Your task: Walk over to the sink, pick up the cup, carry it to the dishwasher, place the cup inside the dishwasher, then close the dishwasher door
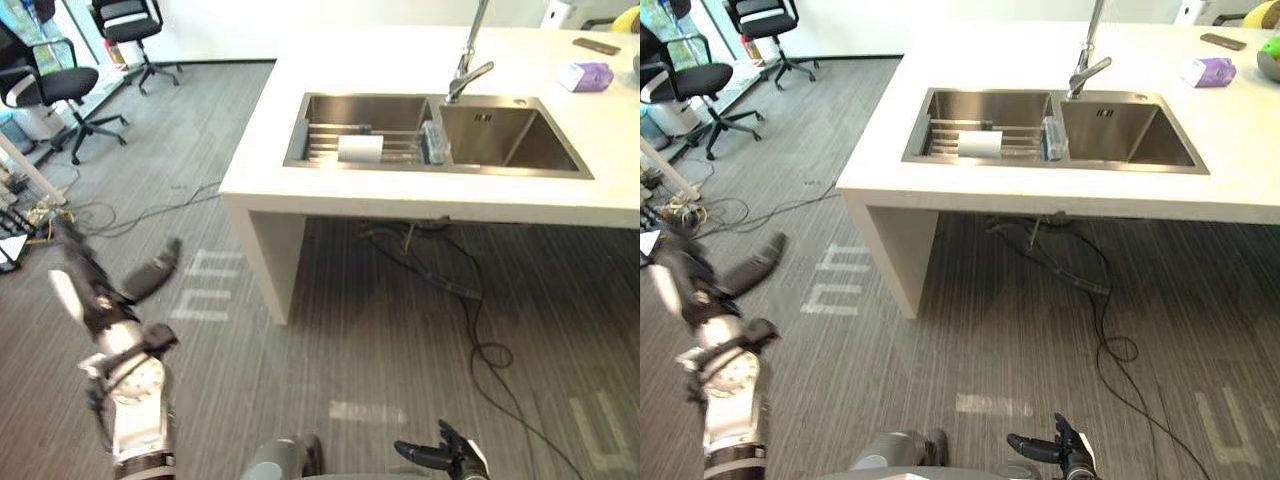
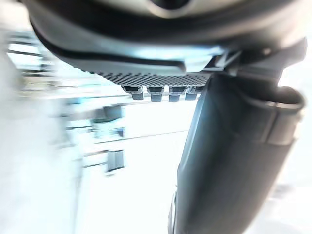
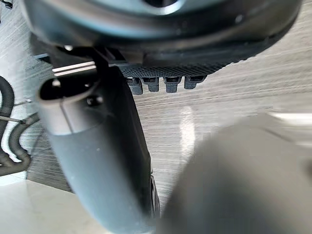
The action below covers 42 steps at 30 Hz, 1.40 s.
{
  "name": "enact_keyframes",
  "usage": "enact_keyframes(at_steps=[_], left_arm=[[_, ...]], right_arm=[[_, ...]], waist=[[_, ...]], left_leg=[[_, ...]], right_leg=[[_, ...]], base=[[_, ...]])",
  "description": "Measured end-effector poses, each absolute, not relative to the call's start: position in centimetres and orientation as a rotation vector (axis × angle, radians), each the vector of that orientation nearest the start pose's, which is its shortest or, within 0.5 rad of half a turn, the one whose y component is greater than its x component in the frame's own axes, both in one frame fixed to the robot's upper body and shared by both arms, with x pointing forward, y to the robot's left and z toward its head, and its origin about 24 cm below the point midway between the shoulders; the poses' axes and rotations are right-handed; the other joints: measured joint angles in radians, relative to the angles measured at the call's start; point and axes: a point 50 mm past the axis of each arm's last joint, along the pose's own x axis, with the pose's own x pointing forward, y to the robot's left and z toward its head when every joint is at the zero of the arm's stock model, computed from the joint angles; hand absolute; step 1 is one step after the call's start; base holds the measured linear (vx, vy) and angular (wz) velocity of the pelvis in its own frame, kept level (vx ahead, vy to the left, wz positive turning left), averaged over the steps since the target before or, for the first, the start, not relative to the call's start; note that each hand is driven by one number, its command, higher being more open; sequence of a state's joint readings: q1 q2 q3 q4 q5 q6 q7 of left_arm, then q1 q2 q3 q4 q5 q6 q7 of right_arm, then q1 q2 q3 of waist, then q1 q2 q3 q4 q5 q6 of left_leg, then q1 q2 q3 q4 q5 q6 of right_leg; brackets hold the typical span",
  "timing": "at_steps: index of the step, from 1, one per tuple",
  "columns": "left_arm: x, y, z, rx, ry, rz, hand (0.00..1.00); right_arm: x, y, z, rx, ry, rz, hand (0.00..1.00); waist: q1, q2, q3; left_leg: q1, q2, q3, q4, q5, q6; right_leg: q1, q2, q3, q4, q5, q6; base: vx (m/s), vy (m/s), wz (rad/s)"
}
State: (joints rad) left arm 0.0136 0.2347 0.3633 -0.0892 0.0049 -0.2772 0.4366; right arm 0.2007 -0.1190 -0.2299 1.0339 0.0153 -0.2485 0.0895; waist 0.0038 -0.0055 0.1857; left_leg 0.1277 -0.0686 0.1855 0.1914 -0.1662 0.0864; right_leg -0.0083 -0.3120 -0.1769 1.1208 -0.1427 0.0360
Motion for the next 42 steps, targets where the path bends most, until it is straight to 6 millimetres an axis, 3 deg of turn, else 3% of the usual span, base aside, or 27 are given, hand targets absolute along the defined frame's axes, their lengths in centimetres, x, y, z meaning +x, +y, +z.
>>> enact_keyframes(at_steps=[2, 3, 5, 6, 7, 10, 12, 13, 14, 16, 17, 18, 19, 20, 21, 22, 23, 24, 27, 32, 37, 42], left_arm=[[22.3, 28.4, 11.9, 0.248, -0.471, 0.732, 1.0], [22.9, 28.2, 12.1, 0.255, -0.479, 0.714, 1.0], [23.7, 28.1, 12.4, 0.277, -0.481, 0.681, 1.0], [24.0, 28.4, 12.4, 0.309, -0.467, 0.659, 1.0], [24.2, 28.5, 12.3, 0.338, -0.438, 0.628, 1.0], [25.3, 26.8, 11.2, 0.395, -0.342, 0.509, 1.0], [25.8, 25.5, 10.6, 0.428, -0.277, 0.412, 1.0], [26.0, 25.1, 10.3, 0.431, -0.251, 0.383, 1.0], [26.4, 23.6, 9.9, 0.46, -0.192, 0.288, 1.0], [26.5, 22.6, 9.8, 0.497, -0.175, 0.226, 1.0], [26.6, 21.9, 9.7, 0.565, -0.17, 0.182, 1.0], [26.8, 21.8, 9.7, 0.634, -0.162, 0.148, 1.0], [27.0, 22.0, 10.0, 0.724, -0.163, 0.111, 1.0], [27.4, 22.0, 10.6, 0.777, -0.178, 0.092, 1.0], [28.2, 22.0, 11.8, 0.816, -0.22, 0.085, 1.0], [28.8, 22.1, 12.9, 0.847, -0.252, 0.086, 1.0], [29.2, 22.4, 13.5, 0.872, -0.264, 0.093, 1.0], [29.8, 23.2, 14.9, 0.93, -0.284, 0.104, 1.0], [30.4, 23.9, 16.2, 1.017, -0.295, 0.094, 1.0], [31.2, 24.4, 15.3, 1.112, -0.212, -0.034, 1.0], [31.8, 22.7, 15.4, 1.151, -0.219, -0.19, 1.0], [32.0, 21.0, 15.3, 1.179, -0.219, -0.336, 1.0]], right_arm=[[7.4, -22.5, -15.0, 0.028, 0.917, -0.225, 1.0], [7.8, -22.3, -14.9, 0.033, 0.904, -0.214, 1.0], [8.3, -22.0, -14.7, 0.036, 0.879, -0.199, 1.0], [8.3, -21.7, -14.8, 0.032, 0.878, -0.183, 1.0], [7.5, -21.4, -15.0, 0.043, 0.895, -0.186, 1.0], [8.2, -22.5, -14.7, 0.027, 0.883, -0.194, 1.0], [8.5, -22.7, -14.8, 0.034, 0.902, -0.183, 1.0], [8.5, -22.7, -14.8, 0.037, 0.908, -0.178, 1.0], [8.3, -22.9, -14.8, 0.042, 0.929, -0.169, 1.0], [7.8, -23.2, -14.8, 0.041, 0.946, -0.17, 1.0], [7.3, -23.3, -14.9, 0.041, 0.963, -0.171, 1.0], [7.0, -23.5, -14.9, 0.048, 0.971, -0.178, 1.0], [6.7, -24.0, -14.9, 0.05, 0.979, -0.193, 1.0], [6.5, -24.5, -14.8, 0.057, 0.977, -0.215, 1.0], [6.4, -25.3, -14.6, 0.053, 0.97, -0.243, 1.0], [6.4, -25.9, -14.5, 0.058, 0.968, -0.263, 1.0], [6.4, -26.0, -14.5, 0.064, 0.971, -0.275, 1.0], [6.4, -25.7, -14.6, 0.072, 0.972, -0.275, 1.0], [6.5, -25.5, -14.7, 0.087, 0.973, -0.279, 1.0], [6.0, -25.0, -15.1, 0.11, 1.016, -0.257, 1.0], [5.3, -25.0, -15.3, 0.116, 1.046, -0.257, 1.0], [4.5, -25.2, -15.4, 0.115, 1.079, -0.263, 1.0]], waist=[[-0.018, 0.007, -0.004], [-0.025, 0.01, -0.005], [-0.036, 0.009, -0.005], [-0.045, -0.008, -0.008], [-0.053, -0.036, -0.023], [-0.046, 0.024, -0.016], [-0.04, 0.034, -0.021], [-0.039, 0.035, -0.021], [-0.045, 0.051, -0.013], [-0.044, 0.064, -0.01], [-0.04, 0.064, -0.015], [-0.041, 0.057, -0.024], [-0.041, 0.051, -0.045], [-0.041, 0.054, -0.061], [-0.041, 0.073, -0.074], [-0.042, 0.089, -0.081], [-0.041, 0.093, -0.083], [-0.051, 0.081, -0.09], [-0.061, 0.068, -0.096], [-0.071, 0.07, -0.097], [-0.078, 0.083, -0.105], [-0.106, 0.095, -0.113]], left_leg=[[0.072, 0.027, 0.001, -0.052, 0.006, -0.022], [0.09, 0.058, 0.0, -0.059, 0.001, -0.04], [0.101, 0.102, -0.01, -0.045, -0.016, -0.074], [0.12, 0.117, -0.02, -0.037, -0.035, -0.101], [0.143, 0.115, -0.046, -0.026, -0.071, -0.133], [0.151, 0.19, -0.079, 0.01, -0.097, -0.132], [0.138, 0.213, -0.093, 0.064, -0.093, -0.134], [0.119, 0.222, -0.092, 0.117, -0.091, -0.135], [0.003, 0.27, -0.093, 0.39, -0.055, -0.169], [-0.083, 0.316, -0.087, 0.588, -0.015, -0.179], [-0.131, 0.349, -0.033, 0.662, -0.037, -0.169], [-0.151, 0.359, 0.018, 0.628, -0.061, -0.152], [-0.168, 0.352, 0.087, 0.486, -0.078, -0.133], [-0.167, 0.328, 0.123, 0.314, -0.068, -0.132], [-0.168, 0.284, 0.128, 0.062, 0.028, -0.138], [-0.156, 0.255, 0.104, -0.107, 0.176, -0.147], [-0.136, 0.244, 0.095, -0.165, 0.25, -0.178], [-0.096, 0.215, 0.1, -0.229, 0.268, -0.164], [-0.091, 0.178, 0.099, -0.255, 0.269, -0.164], [-0.061, 0.17, 0.098, -0.257, 0.269, -0.164], [-0.042, 0.195, 0.113, -0.277, 0.273, -0.17], [-0.033, 0.199, 0.13, -0.284, 0.27, -0.172]], right_leg=[[-0.099, 0.035, -0.023, -0.058, -0.085, -0.008], [-0.165, 0.07, -0.048, -0.178, -0.125, -0.007], [-0.216, 0.114, -0.095, -0.484, -0.101, -0.002], [-0.215, 0.141, -0.095, -0.707, 0.0, -0.005], [-0.211, 0.149, -0.071, -0.792, 0.204, -0.059], [-0.21, 0.208, -0.07, -0.715, 0.086, -0.059], [-0.202, 0.225, -0.082, -0.691, 0.031, -0.067], [-0.193, 0.23, -0.084, -0.694, 0.021, -0.069], [-0.125, 0.254, -0.107, -0.751, 0.009, -0.08], [-0.06, 0.273, -0.12, -0.807, 0.011, -0.09], [-0.005, 0.277, -0.125, -0.857, 0.017, -0.1], [0.028, 0.267, -0.126, -0.893, 0.023, -0.098], [0.046, 0.25, -0.123, -0.933, 0.041, -0.072], [0.049, 0.232, -0.119, -0.95, 0.049, -0.059], [0.042, 0.22, -0.12, -0.954, 0.055, -0.045], [0.039, 0.219, -0.119, -0.953, 0.049, -0.028], [0.041, 0.218, -0.108, -0.952, 0.044, -0.016], [0.049, 0.203, -0.1, -0.957, 0.043, -0.004], [0.067, 0.174, -0.101, -1.006, 0.049, 0.008], [0.111, 0.175, -0.101, -1.034, 0.055, 0.017], [0.11, 0.198, -0.085, -1.036, 0.055, 0.017], [0.097, 0.202, -0.056, -1.045, 0.071, 0.021]], base=[[0.33, -0.101, -0.1], [0.33, -0.168, 0.12], [0.38, -0.217, 0.16], [0.4, -0.251, 0.25], [0.45, -0.276, 0.2], [0.43, -0.274, 0.08], [0.27, -0.188, 0.06], [0.35, -0.221, 0.16], [0.29, -0.164, 0.22], [0.27, -0.08, 0.2], [0.31, -0.022, 0.08], [0.37, -0.015, 0.02], [0.38, 0.028, -0.02], [0.34, 0.068, 0.03], [0.34, 0.143, 0.09], [0.27, 0.146, -0.01], [0.34, 0.201, -0.03], [0.29, 0.175, -0.05], [0.17, 0.107, 0.07], [0.07, -0.009, 0.03], [-0.04, -0.048, -0.14], [-0.12, 0.021, -0.18]])
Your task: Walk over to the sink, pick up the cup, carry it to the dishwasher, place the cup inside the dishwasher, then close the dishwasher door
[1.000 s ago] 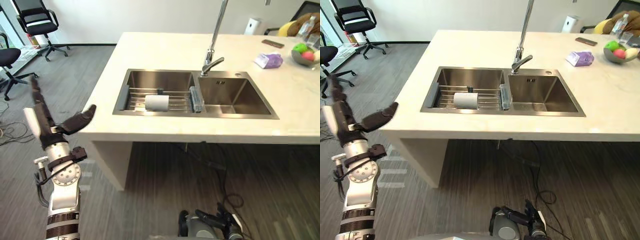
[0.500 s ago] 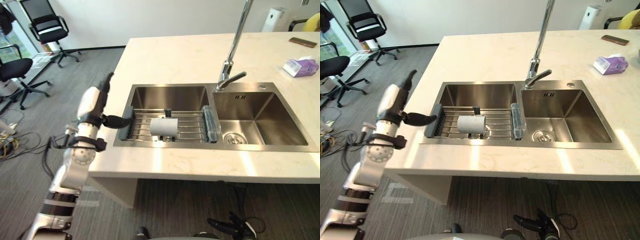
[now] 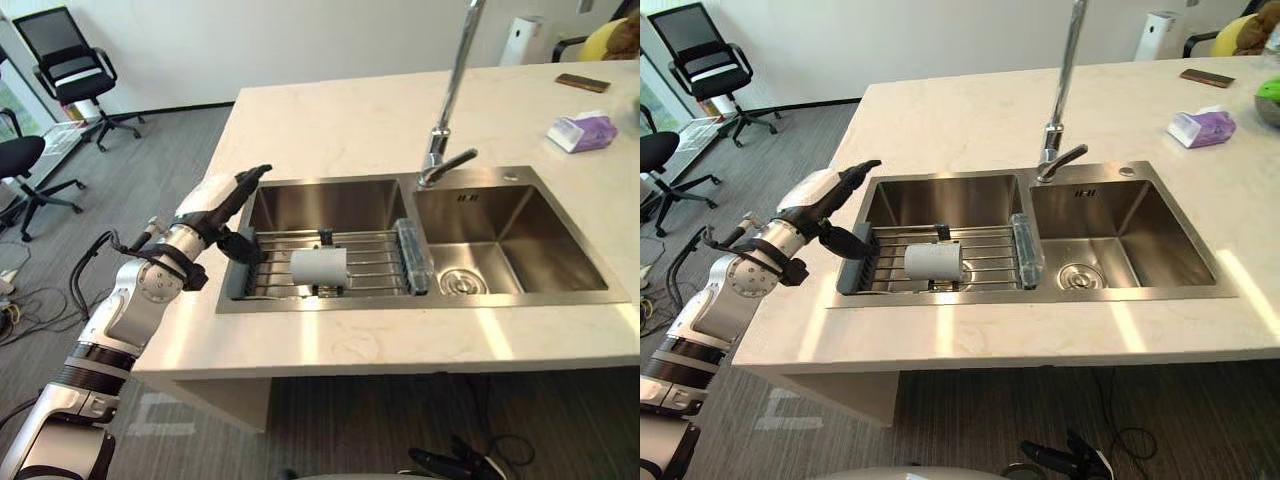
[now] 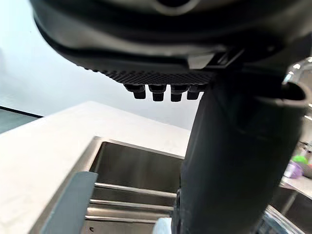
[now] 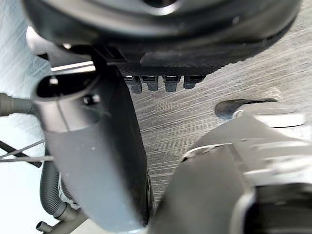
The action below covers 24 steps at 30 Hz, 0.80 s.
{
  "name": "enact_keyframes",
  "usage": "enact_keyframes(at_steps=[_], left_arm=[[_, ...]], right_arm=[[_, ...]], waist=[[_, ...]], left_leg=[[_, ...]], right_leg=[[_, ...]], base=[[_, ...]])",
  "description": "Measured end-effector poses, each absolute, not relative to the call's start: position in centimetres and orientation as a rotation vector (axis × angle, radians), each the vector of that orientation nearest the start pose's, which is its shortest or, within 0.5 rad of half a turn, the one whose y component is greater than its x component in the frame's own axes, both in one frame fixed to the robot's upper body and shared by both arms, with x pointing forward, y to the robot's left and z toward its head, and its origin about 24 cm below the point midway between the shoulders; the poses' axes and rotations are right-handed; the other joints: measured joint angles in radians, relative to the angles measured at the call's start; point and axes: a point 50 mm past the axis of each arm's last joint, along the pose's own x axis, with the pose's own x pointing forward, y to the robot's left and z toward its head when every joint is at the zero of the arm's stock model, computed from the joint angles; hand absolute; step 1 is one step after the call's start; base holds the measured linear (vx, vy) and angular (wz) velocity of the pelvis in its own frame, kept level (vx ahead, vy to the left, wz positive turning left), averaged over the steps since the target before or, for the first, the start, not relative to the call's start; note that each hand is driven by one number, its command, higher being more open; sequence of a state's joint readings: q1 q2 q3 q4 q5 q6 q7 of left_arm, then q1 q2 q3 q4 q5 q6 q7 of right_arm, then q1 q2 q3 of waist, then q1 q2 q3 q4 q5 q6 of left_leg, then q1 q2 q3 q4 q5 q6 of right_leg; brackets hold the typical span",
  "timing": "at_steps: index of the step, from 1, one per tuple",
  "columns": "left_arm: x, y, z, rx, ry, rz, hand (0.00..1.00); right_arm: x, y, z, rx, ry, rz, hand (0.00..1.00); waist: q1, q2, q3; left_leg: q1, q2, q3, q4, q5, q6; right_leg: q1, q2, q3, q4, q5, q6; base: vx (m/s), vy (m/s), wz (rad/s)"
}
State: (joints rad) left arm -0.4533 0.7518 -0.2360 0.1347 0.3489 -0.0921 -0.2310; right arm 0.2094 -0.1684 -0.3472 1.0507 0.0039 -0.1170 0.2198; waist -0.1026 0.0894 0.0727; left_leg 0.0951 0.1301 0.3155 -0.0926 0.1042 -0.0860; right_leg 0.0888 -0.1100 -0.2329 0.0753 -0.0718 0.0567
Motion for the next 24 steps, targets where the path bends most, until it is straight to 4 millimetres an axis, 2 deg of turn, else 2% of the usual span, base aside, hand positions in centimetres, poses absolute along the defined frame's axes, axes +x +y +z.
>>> enact_keyframes(at_steps=[5, 8, 16, 24], left_arm=[[32.3, 20.7, 16.1, 1.16, -0.233, -0.362, 1.0], [32.5, 19.9, 16.2, 1.144, -0.24, -0.408, 1.0], [32.3, 17.5, 13.6, 1.116, -0.151, -0.555, 1.0], [32.5, 17.0, 12.5, 1.08, -0.108, -0.56, 1.0]], right_arm=[[4.5, -25.2, -15.4, 0.117, 1.082, -0.261, 1.0], [4.4, -25.2, -15.4, 0.118, 1.084, -0.262, 1.0], [4.5, -24.7, -15.6, 0.133, 1.086, -0.256, 1.0], [4.7, -24.6, -15.6, 0.124, 1.075, -0.248, 1.0]], waist=[[0.003, -0.001, 0.0], [0.001, -0.001, -0.002], [-0.012, -0.012, -0.003], [-0.036, -0.014, -0.002]], left_leg=[[0.0, -0.001, 0.028, -0.001, -0.004, -0.002], [0.0, -0.008, 0.03, -0.001, -0.002, 0.001], [0.001, -0.015, 0.032, -0.001, 0.0, 0.01], [0.006, -0.011, 0.032, -0.001, -0.003, 0.006]], right_leg=[[0.002, 0.004, 0.03, -0.053, 0.036, -0.004], [0.006, 0.002, 0.034, -0.065, 0.048, -0.002], [0.017, -0.004, 0.036, -0.083, 0.072, 0.014], [0.022, 0.004, 0.041, -0.092, 0.072, 0.014]], base=[[-0.11, 0.044, -0.18], [-0.04, 0.024, -0.04], [0.04, 0.005, 0.0], [0.03, -0.006, -0.02]])
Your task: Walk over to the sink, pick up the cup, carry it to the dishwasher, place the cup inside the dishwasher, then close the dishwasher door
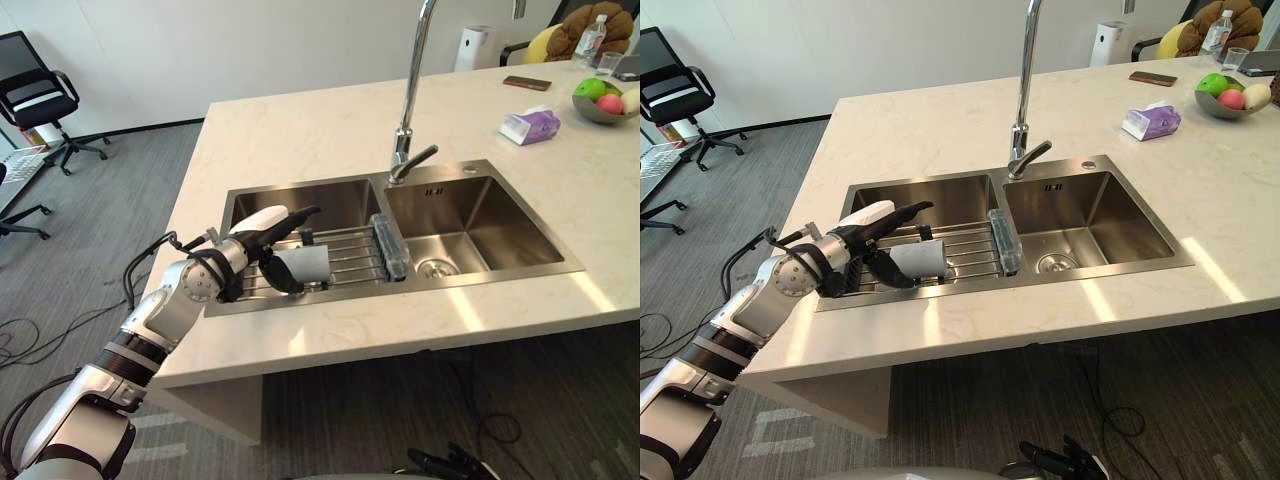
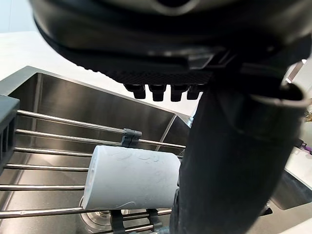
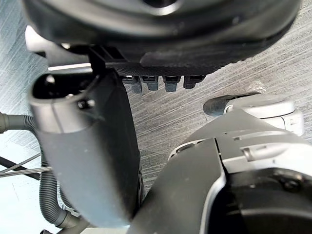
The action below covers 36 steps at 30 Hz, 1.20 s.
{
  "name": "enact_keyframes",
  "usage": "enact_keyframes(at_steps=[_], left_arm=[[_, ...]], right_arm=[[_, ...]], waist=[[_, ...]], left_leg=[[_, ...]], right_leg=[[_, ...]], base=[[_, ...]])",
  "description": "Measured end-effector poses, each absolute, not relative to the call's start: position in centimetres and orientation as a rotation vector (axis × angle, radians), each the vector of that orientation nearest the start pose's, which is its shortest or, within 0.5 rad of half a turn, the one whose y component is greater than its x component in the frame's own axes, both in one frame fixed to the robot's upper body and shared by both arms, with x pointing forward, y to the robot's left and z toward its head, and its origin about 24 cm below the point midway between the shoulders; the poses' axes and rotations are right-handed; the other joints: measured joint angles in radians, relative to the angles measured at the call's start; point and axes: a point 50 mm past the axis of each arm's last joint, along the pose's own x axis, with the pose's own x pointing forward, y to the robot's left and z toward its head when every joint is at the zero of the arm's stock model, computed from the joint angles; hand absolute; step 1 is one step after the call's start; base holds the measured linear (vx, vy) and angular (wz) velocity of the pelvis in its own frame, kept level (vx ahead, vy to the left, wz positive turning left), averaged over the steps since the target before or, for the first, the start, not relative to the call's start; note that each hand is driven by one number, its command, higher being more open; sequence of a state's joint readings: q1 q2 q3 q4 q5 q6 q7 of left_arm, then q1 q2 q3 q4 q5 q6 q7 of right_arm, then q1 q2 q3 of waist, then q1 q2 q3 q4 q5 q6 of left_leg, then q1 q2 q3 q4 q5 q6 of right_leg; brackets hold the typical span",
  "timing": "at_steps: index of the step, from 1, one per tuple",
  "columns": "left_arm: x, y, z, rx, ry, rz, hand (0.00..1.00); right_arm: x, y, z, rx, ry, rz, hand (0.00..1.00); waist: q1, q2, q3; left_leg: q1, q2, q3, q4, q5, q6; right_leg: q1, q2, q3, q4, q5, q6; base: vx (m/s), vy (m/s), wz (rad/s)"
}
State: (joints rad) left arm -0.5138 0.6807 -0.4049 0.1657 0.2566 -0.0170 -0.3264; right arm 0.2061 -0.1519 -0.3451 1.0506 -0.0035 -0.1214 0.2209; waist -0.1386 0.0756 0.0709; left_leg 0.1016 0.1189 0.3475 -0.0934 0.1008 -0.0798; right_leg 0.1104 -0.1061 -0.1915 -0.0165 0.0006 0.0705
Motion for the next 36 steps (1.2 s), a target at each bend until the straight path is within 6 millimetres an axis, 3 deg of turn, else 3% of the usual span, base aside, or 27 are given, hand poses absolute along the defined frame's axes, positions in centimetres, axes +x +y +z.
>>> enact_keyframes(at_steps=[13, 22, 36], left_arm=[[33.5, 16.0, 11.4, 1.008, -0.083, -0.478, 1.0], [34.0, 17.1, 10.0, 1.017, 0.006, -0.404, 1.0], [34.2, 16.3, 9.8, 1.084, 0.036, -0.492, 1.0]], right_arm=[[5.2, -24.0, -15.5, 0.097, 1.065, -0.205, 1.0], [5.4, -23.6, -15.6, 0.104, 1.066, -0.191, 1.0], [5.6, -23.6, -15.6, 0.109, 1.074, -0.184, 1.0]], waist=[[-0.013, -0.015, 0.009], [-0.019, -0.03, 0.014], [-0.022, -0.03, 0.014]], left_leg=[[0.009, 0.0, 0.012, 0.0, -0.007, 0.001], [0.008, 0.001, 0.016, 0.0, -0.012, -0.005], [0.009, 0.0, 0.016, 0.0, -0.013, -0.005]], right_leg=[[0.001, -0.002, 0.014, -0.004, 0.0, -0.001], [0.0, 0.001, 0.017, -0.008, 0.001, -0.001], [-0.001, 0.0, 0.019, -0.007, 0.001, -0.001]], base=[[0.0, 0.004, -0.02], [0.03, -0.002, -0.01], [0.0, 0.0, 0.0]])
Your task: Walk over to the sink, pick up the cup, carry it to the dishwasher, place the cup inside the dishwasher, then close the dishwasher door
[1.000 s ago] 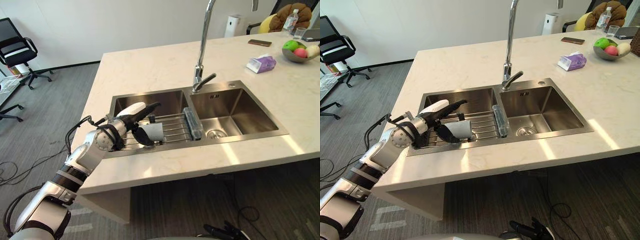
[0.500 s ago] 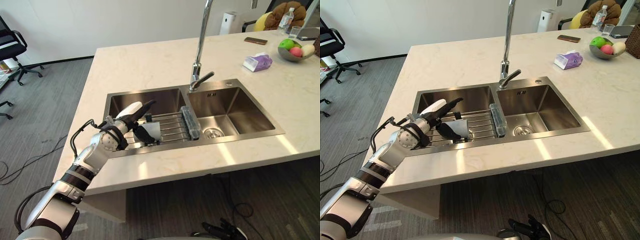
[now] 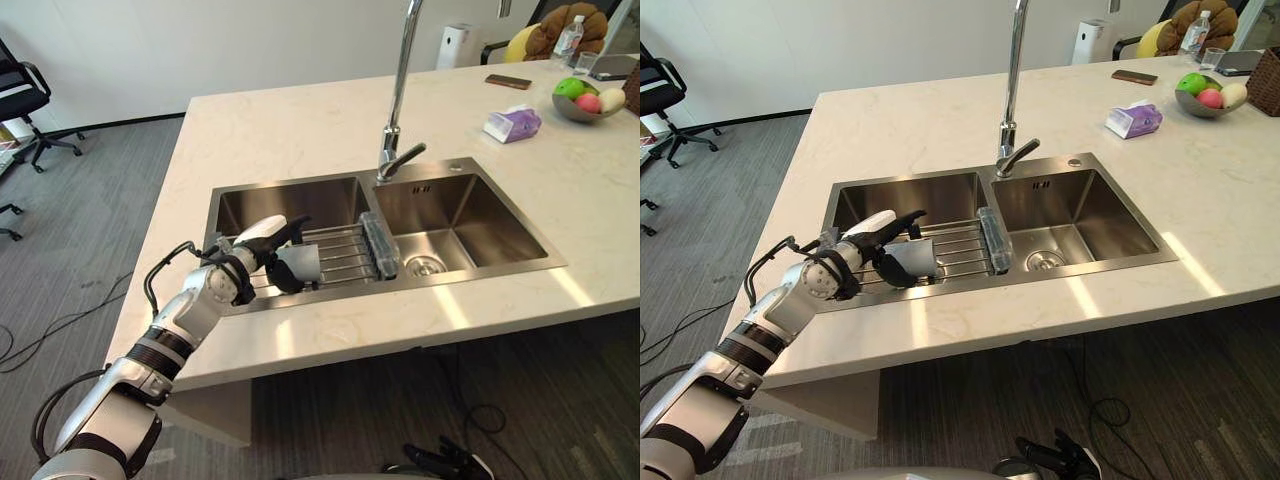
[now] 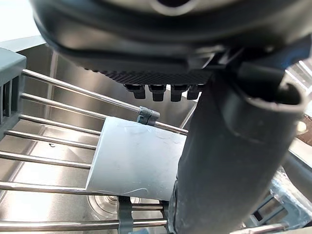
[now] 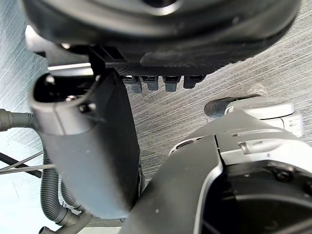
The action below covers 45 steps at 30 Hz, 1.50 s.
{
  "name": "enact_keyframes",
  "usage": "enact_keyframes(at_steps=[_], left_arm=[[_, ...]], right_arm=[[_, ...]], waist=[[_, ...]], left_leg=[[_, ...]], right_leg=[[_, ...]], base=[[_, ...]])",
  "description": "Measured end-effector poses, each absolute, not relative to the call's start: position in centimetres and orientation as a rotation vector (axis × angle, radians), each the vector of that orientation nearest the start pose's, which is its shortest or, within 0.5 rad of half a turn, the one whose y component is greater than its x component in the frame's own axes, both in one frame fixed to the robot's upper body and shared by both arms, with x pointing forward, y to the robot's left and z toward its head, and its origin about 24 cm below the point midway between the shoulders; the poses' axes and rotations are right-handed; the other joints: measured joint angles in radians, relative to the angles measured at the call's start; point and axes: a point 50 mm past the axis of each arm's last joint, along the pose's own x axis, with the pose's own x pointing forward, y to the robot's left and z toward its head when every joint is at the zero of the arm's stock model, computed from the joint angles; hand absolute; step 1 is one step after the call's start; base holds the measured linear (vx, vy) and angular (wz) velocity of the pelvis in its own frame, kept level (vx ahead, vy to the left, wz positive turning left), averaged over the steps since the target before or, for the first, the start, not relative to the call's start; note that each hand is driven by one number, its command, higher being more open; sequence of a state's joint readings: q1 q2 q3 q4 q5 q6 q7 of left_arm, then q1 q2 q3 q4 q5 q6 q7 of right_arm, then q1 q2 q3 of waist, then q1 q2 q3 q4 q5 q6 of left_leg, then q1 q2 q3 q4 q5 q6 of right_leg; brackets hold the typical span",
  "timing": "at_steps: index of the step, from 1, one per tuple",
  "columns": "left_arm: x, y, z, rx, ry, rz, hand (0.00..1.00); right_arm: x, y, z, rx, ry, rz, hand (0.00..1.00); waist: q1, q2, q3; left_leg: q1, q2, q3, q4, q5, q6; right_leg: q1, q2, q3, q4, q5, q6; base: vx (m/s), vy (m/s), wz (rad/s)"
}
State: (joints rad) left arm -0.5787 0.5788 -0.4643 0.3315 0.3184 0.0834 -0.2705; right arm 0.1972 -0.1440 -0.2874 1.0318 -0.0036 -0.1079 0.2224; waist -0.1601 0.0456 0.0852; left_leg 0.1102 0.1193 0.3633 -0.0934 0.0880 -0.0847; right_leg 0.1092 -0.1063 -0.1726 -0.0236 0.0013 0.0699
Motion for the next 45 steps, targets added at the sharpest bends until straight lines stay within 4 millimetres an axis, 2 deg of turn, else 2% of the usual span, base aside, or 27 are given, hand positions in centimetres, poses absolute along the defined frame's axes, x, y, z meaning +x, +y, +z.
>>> enact_keyframes(at_steps=[13, 28, 42, 43, 45], left_arm=[[34.2, 15.9, 10.2, 1.143, 0.082, -0.618, 1.0], [35.1, 15.6, 11.3, 1.247, 0.216, -0.78, 1.0], [36.4, 16.3, 10.3, 1.221, 0.336, -0.729, 1.0], [36.5, 16.3, 10.2, 1.215, 0.344, -0.719, 0.0], [36.6, 16.5, 10.1, 1.21, 0.351, -0.699, 0.0]], right_arm=[[5.8, -23.6, -15.7, 0.124, 1.096, -0.167, 1.0], [6.4, -23.6, -15.7, 0.157, 1.13, -0.132, 1.0], [6.7, -23.8, -15.7, 0.18, 1.149, -0.127, 1.0], [6.7, -23.8, -15.7, 0.181, 1.151, -0.125, 1.0], [6.9, -23.9, -15.7, 0.174, 1.153, -0.119, 1.0]], waist=[[-0.005, 0.001, -0.001], [-0.023, 0.008, 0.0], [-0.048, 0.029, -0.005], [-0.049, 0.029, -0.005], [-0.05, 0.029, -0.005]], left_leg=[[0.001, -0.001, -0.003, 0.0, 0.0, 0.0], [0.003, 0.0, -0.004, 0.0, -0.002, -0.002], [0.008, 0.001, 0.002, 0.0, -0.004, -0.004], [0.008, 0.002, 0.002, 0.0, -0.004, -0.004], [0.009, 0.002, 0.004, 0.0, -0.005, -0.005]], right_leg=[[0.002, -0.001, -0.003, -0.001, 0.0, 0.0], [0.012, 0.001, -0.006, -0.012, 0.0, 0.001], [0.014, 0.001, -0.001, -0.014, 0.0, 0.0], [0.014, 0.001, -0.001, -0.014, 0.0, 0.0], [0.014, 0.002, 0.001, -0.014, 0.0, 0.0]], base=[[0.0, 0.0, 0.0], [0.0, 0.0, 0.0], [0.0, 0.0, 0.0], [0.0, 0.0, 0.0], [0.0, 0.0, -0.02]])
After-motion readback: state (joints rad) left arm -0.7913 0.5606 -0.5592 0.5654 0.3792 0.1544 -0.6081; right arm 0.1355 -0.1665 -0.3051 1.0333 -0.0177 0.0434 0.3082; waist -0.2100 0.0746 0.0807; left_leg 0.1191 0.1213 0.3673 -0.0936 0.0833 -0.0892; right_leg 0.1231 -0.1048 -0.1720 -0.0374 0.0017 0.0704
